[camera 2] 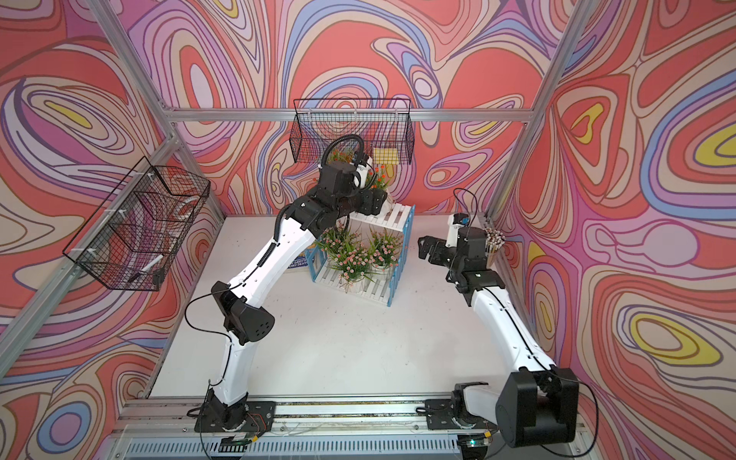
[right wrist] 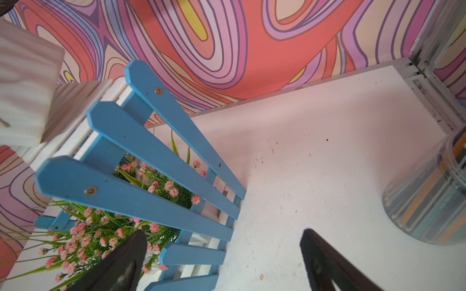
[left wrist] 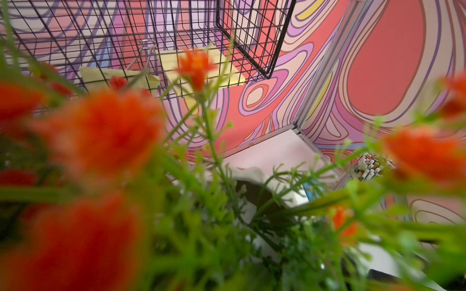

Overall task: Place the baby's breath potted plants on the rack by color
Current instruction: Place the baby's breath potted plant on the rack.

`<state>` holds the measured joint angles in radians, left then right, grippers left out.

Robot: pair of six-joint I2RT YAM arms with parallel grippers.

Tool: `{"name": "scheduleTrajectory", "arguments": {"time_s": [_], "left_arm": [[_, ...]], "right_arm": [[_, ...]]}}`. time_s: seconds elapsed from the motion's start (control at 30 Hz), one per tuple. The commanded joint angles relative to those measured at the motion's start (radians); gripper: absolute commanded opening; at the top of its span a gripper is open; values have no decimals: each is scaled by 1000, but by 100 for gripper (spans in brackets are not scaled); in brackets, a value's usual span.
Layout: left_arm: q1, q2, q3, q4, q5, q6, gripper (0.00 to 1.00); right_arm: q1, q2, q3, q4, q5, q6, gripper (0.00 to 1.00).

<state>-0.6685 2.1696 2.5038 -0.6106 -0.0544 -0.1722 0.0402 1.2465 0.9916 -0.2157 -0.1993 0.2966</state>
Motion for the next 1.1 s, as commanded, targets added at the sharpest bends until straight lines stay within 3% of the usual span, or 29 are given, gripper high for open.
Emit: {"name": "scheduleTrajectory", "arguments": {"time_s": [0.0, 1.07], "left_arm": [[-5, 10, 0, 77, 17, -3, 79], [-4, -6, 66, -6, 46, 37, 83]], "right_arm": [[-4, -22, -19, 19, -8, -12, 98], [-4, -32, -42, 32, -25, -1, 98]]}}
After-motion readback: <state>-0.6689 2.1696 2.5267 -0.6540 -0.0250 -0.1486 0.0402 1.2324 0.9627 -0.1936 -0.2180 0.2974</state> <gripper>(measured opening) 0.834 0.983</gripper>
